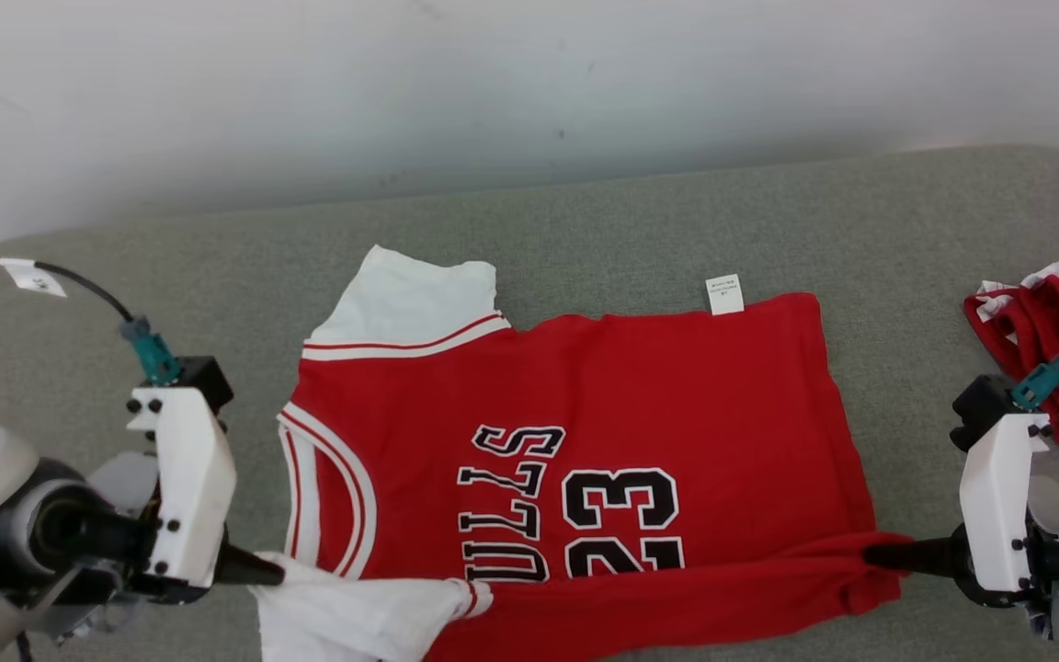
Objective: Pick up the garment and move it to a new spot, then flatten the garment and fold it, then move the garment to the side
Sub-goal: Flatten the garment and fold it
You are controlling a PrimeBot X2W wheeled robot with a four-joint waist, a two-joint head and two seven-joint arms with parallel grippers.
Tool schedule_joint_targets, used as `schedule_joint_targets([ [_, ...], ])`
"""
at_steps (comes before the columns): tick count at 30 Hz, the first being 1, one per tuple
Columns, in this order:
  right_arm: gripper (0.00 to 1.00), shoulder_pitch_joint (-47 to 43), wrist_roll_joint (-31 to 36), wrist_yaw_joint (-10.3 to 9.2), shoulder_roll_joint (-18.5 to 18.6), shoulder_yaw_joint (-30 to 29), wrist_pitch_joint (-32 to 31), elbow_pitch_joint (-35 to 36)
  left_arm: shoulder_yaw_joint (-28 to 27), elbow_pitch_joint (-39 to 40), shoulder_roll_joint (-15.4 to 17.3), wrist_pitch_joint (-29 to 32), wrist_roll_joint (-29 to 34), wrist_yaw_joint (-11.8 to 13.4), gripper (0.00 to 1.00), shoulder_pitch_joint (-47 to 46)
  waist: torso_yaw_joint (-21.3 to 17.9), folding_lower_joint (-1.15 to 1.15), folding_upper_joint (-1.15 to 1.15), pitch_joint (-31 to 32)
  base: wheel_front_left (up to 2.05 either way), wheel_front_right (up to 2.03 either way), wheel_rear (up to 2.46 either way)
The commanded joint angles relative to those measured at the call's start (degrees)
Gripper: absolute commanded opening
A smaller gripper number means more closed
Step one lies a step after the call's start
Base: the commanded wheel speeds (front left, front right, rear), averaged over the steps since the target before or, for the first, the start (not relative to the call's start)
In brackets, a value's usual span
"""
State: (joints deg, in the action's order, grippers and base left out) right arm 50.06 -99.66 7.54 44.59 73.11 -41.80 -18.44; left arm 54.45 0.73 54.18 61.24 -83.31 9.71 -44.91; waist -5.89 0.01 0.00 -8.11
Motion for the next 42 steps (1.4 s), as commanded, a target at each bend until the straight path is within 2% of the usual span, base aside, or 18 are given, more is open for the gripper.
schedule_joint_targets([
  [1, 0.31, 0.67, 0.25, -0.13, -0.69, -0.02, -0.02, -1.04, 0.05, -1.25, -0.92, 0.06, 0.48, -0.29, 0.00, -0.90, 0.06, -0.01, 0.00, -0.96, 0.00, 0.00, 0.00],
  [7, 0.33, 2.62, -0.43, -0.13, -3.86, 0.06, -0.03, -5.41, -1.43, -9.79, -6.57, -3.52, 1.33, -2.13, 0.00, -3.93, 0.25, -0.01, 0.00, -2.40, 0.00, 0.00, 0.00],
  [8, 0.37, 2.87, -0.43, -0.13, -4.29, 0.07, 0.15, -5.99, -1.38, -11.11, -7.35, -3.97, 1.46, -2.51, 0.00, -4.06, 0.19, -0.01, 0.00, -2.47, 0.00, 0.00, 0.00],
  [9, 0.47, 3.09, -0.37, -0.13, -4.71, 0.06, 0.64, -6.64, -1.30, -12.46, -7.84, -4.30, 1.65, -2.68, 0.00, -4.09, 0.11, -0.01, 0.00, -2.46, 0.00, 0.00, 0.00],
  [10, 0.84, 3.32, -0.34, -0.13, -5.11, 0.05, 1.16, -7.23, -1.34, -13.73, -8.19, -4.89, 2.11, -3.03, 0.00, -4.30, 0.02, -0.01, 0.00, -2.41, 0.00, 0.00, 0.00],
  [11, 1.00, 3.48, -0.36, -0.13, -5.60, 0.05, 1.67, -7.75, -1.38, -14.78, -8.62, -5.45, 2.38, -3.32, 0.36, -4.45, -0.05, -0.01, 0.00, -2.30, 0.00, 0.00, 0.00],
  [12, 1.00, 3.54, -0.46, -0.13, -6.11, 0.06, 1.94, -8.33, -1.37, -15.77, -9.13, -5.96, 2.41, -3.69, 0.77, -4.40, -0.11, -0.01, 0.00, -2.10, 0.00, 0.00, 0.00],
  [13, 1.00, 3.53, -0.54, -0.13, -6.43, 0.06, 2.10, -8.77, -1.41, -16.65, -9.48, -6.69, 2.62, -4.05, 1.00, -4.33, -0.15, -0.01, 0.00, -1.83, 0.00, 0.00, 0.00],
  [23, 1.00, 1.42, -2.60, -0.13, -5.90, -1.07, 7.85, -10.72, -2.63, -22.31, -11.92, -18.19, 6.70, -9.44, 1.00, -2.86, 0.08, -0.01, 0.00, 3.01, 0.00, 0.00, 0.00],
  [27, 1.00, 1.12, -0.04, -0.13, -4.02, -2.49, 15.49, -8.06, -3.96, -22.62, -11.87, -26.60, 10.03, -11.27, 1.00, -2.24, 0.23, -0.01, 0.00, 5.19, 0.00, 0.00, 0.00],
  [30, 1.00, 0.23, 3.89, -0.13, -2.06, -4.40, 25.36, -4.48, -5.20, -22.02, -11.83, -34.34, 12.93, -11.35, 1.00, -1.19, 0.47, -0.01, 0.00, 6.69, 0.00, 0.00, 0.00],
  [37, 1.00, -4.49, 14.10, -0.13, 0.70, -10.19, 53.27, -0.35, -7.28, -17.30, -10.22, -52.95, 20.95, -6.11, 1.00, 4.52, 1.15, -0.01, 0.00, 9.14, 0.00, 0.00, 0.00],
  [40, 1.00, -8.44, 18.13, -0.13, 1.45, -14.96, 56.72, 0.09, -8.77, -13.23, -9.59, -61.00, 23.52, -2.43, 1.00, 8.20, 1.43, -0.01, 0.00, 9.57, 0.00, 0.00, 0.00],
  [42, 1.00, -11.95, 22.21, -0.13, -0.37, -22.63, 57.05, 0.45, -9.08, -9.78, -8.23, -66.61, 25.95, 0.24, 1.00, 11.77, 0.89, -0.01, 0.00, 9.62, 0.00, 0.00, 0.00],
])
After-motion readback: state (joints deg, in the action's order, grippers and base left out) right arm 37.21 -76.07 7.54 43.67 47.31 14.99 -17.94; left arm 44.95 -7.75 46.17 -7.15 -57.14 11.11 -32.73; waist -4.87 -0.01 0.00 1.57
